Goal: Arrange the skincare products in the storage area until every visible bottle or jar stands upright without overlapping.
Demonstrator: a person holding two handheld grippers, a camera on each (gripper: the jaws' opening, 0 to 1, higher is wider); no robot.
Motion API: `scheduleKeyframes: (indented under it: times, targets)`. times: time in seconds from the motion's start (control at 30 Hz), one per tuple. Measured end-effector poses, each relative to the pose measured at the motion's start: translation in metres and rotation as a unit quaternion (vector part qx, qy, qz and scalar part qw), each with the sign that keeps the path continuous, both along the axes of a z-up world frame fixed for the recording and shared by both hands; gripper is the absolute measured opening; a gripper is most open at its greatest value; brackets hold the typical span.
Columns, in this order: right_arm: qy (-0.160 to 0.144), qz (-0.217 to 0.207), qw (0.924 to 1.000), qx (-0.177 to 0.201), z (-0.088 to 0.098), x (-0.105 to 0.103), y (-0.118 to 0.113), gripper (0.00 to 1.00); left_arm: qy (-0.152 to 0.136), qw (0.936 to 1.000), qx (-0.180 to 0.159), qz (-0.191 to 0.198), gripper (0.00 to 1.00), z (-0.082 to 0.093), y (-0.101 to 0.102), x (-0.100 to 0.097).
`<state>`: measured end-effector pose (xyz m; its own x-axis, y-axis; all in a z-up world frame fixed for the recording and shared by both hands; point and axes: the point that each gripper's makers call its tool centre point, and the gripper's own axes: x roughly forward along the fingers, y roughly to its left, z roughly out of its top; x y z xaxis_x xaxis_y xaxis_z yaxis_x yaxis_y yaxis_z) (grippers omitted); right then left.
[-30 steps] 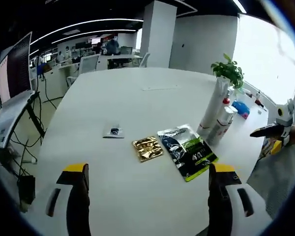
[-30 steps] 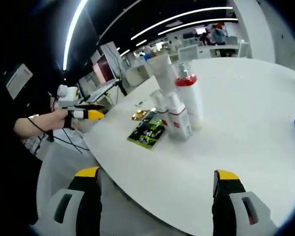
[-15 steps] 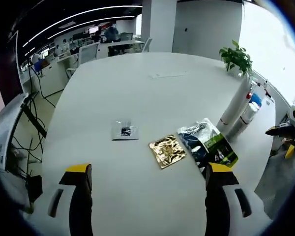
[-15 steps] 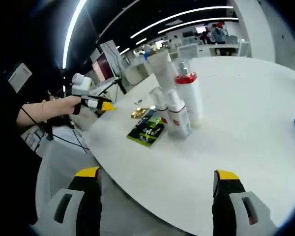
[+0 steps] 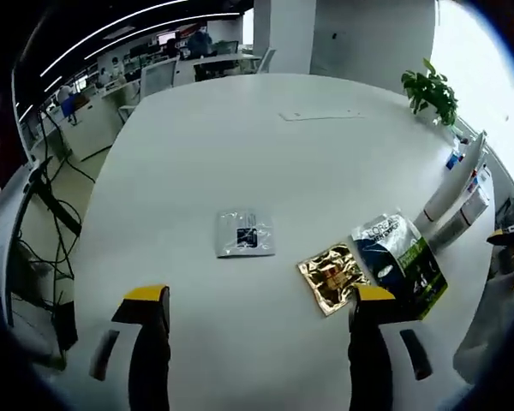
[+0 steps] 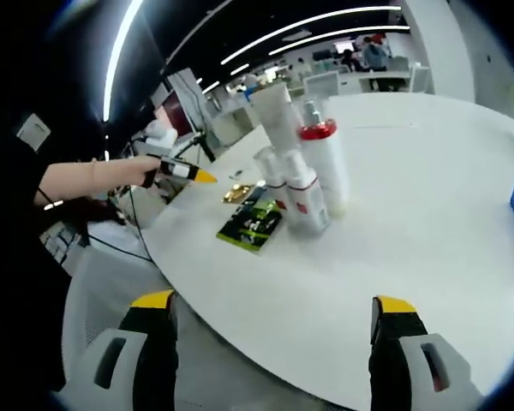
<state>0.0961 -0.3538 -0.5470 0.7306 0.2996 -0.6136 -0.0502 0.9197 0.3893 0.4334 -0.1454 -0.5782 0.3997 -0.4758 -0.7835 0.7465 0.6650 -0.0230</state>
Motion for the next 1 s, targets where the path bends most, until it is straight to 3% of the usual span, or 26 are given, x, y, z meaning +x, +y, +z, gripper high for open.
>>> scheduleKeyframes:
  times: [0.37, 0.73, 1.0]
  targets:
    - [0.002, -0.020, 0.9998, 0.005, -0.001, 0.001, -0.006, 0.99, 0.022, 0.9991, 0.036, -0.006, 0.78, -0.012, -0.013, 0.017]
    - [0.007, -0.031, 0.9995, 0.004, -0.003, 0.001, -0.009, 0.99, 0.042, 0.9978, 0.048, -0.016, 0.74, -0.021, -0.029, 0.025]
    - [0.016, -0.024, 0.9996, 0.007, -0.006, 0.000, -0.008, 0.98, 0.052, 0.9967, 0.058, -0.021, 0.69, -0.029, -0.035, 0.044]
